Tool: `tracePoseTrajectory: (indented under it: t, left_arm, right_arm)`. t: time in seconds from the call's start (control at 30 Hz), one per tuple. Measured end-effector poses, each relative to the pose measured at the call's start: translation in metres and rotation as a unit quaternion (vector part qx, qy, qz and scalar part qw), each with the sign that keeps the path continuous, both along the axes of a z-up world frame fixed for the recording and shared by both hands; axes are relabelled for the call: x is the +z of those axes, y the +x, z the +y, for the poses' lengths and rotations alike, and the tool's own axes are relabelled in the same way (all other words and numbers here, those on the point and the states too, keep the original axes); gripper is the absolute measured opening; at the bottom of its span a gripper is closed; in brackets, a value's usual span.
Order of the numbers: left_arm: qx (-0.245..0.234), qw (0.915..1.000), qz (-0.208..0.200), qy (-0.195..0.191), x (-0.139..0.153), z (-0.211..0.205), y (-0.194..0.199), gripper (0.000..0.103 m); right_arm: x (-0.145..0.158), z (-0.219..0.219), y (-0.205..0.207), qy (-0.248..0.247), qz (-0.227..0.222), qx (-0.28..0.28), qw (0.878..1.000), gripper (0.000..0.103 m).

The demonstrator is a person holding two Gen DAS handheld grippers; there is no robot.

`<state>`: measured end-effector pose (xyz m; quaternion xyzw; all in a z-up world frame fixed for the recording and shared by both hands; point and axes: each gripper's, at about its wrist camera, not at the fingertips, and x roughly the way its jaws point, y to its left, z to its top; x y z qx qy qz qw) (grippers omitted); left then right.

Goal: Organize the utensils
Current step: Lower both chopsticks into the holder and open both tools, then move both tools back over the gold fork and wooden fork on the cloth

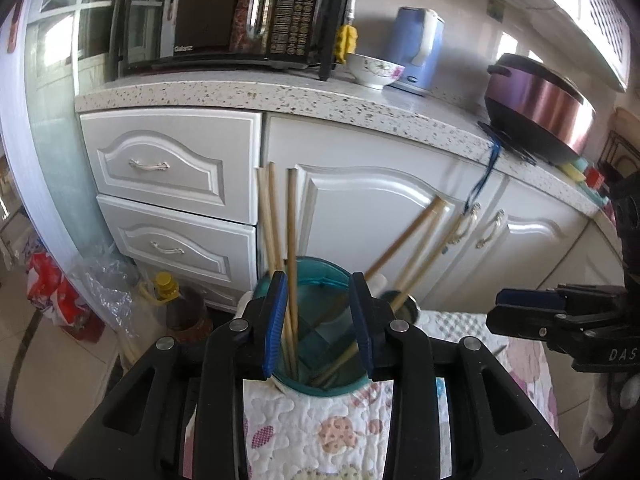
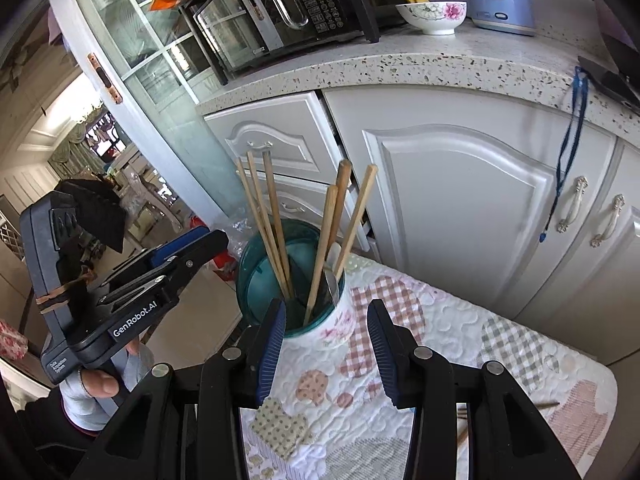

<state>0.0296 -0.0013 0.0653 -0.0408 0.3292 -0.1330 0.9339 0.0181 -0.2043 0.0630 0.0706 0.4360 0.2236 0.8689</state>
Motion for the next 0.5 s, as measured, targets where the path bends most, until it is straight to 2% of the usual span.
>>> tracePoseTrajectory:
  t: [0.33, 0.5]
  left_arm:
    - [-0.053, 0.9983, 0.009, 0.024, -0.010, -0.044, -0.028, 0.031]
    - [-0.079, 0.9962, 0.023, 0.029, -0.020, -0.071, -0.034, 0.031]
  right_arm:
    - [-0.013, -0.032, -0.033, -0.011, 0.010, -0.025, 1.000, 0.042]
    - [-0.027, -0.063, -0.050, -0.015, 0.023, -0.049, 0.998, 0.042]
